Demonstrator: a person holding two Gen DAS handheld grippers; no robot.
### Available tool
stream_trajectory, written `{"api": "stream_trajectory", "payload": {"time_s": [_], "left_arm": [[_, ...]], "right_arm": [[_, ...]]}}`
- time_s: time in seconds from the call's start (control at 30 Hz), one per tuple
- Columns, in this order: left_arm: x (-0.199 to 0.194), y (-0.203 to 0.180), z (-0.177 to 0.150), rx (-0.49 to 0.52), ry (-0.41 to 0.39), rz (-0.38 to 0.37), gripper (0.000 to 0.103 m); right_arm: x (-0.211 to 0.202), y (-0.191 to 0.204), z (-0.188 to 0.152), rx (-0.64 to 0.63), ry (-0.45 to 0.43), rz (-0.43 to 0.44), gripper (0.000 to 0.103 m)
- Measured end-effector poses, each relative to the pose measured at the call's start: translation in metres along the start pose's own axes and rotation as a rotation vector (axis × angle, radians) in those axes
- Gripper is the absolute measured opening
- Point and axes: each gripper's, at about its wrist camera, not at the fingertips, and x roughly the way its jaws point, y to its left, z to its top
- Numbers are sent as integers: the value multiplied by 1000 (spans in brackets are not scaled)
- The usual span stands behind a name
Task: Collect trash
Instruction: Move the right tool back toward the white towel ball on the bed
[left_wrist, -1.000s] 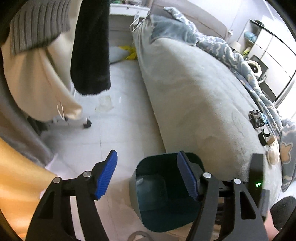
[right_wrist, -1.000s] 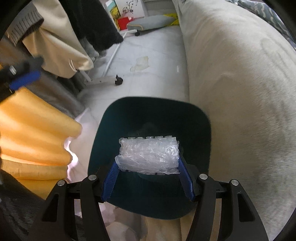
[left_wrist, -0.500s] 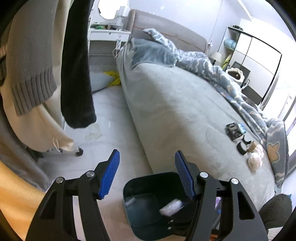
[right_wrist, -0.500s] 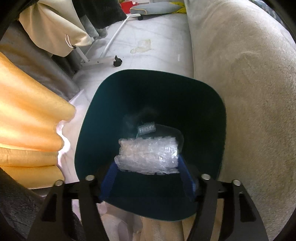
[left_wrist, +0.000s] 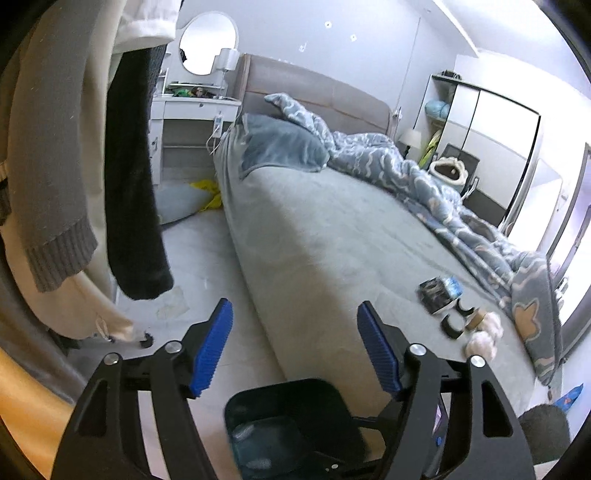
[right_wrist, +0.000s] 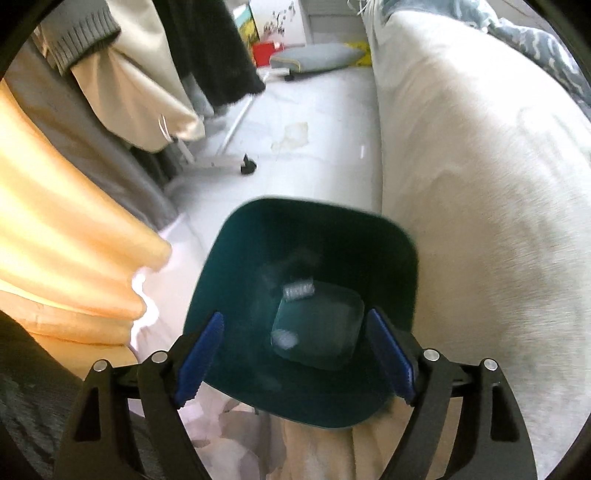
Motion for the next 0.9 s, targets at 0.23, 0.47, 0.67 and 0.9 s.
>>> {"api": "stream_trajectory", "payload": {"time_s": [0.23, 0.47, 0.67, 0.9], "left_arm": [[11, -28, 7, -11, 3, -40, 80], [16, -65, 13, 26, -5, -79, 84], [27, -93, 11, 39, 6, -110, 85], [42, -128, 9, 60, 30, -152, 87]], "right_arm": [[-53, -20, 7, 19, -120, -18, 84], [-104, -45, 6, 0, -211, -87, 86], [-151, -87, 1, 6, -283, -153, 89], [-187, -141, -10, 82, -333, -196, 90]]}}
